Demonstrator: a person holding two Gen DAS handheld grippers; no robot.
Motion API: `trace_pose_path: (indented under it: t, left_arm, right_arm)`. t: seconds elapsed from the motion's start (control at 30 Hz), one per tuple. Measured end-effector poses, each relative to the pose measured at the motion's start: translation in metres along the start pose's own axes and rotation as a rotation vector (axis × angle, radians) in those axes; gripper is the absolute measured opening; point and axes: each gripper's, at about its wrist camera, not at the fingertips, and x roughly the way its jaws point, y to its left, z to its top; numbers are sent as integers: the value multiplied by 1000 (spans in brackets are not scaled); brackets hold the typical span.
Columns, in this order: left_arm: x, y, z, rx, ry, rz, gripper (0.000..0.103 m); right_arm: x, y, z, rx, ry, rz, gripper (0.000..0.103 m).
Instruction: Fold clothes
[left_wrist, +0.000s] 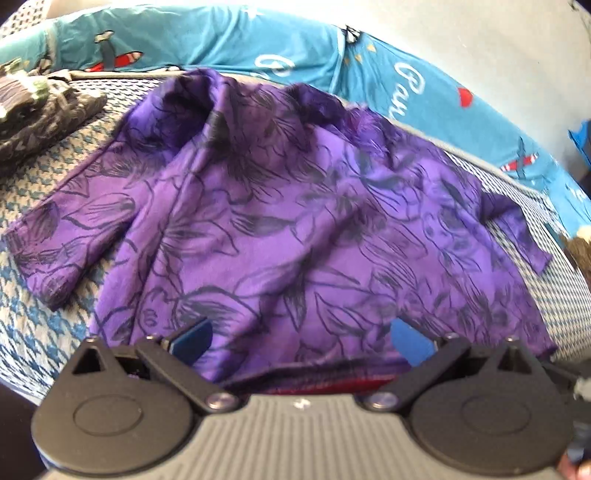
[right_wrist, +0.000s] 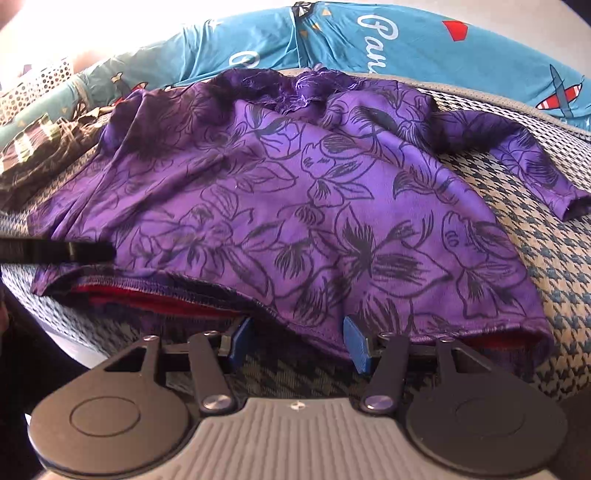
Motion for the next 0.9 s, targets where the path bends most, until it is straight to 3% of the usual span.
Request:
trace_pose_path:
  t: [0.2,0.3,0.37,0.5,0.63,0.7,0.8,0.9]
  left_arm:
    - [18,0,-1,8,60,81,103]
    - [18,-7,-6,71,83,103,103]
    - [20,-10,-10,106,104,119,103]
    - [19,-14,-14,130,112,124,103]
    - [16,-13,-17,117,127,112,103]
    - [15,-12,-20,115,140,96,103]
    - [5,-8,-19,90,100,57,103]
    - [-11,2,-11,20,7,10,103]
  right_arm:
    - [0,-1,-9,57,87,65,57]
    - [1,-7,-16,121,136,104,56]
    - [-6,-9,-15,135,98,124,56]
    - [-33,-9,-5,148,-103,203,56]
    - [-31,4,16,107,-203,134,56]
    - [-17,10,23,82,-167,118,56]
    - [3,12,26,78,-95,106,56]
    - [6,15,17,48,-62,97,57]
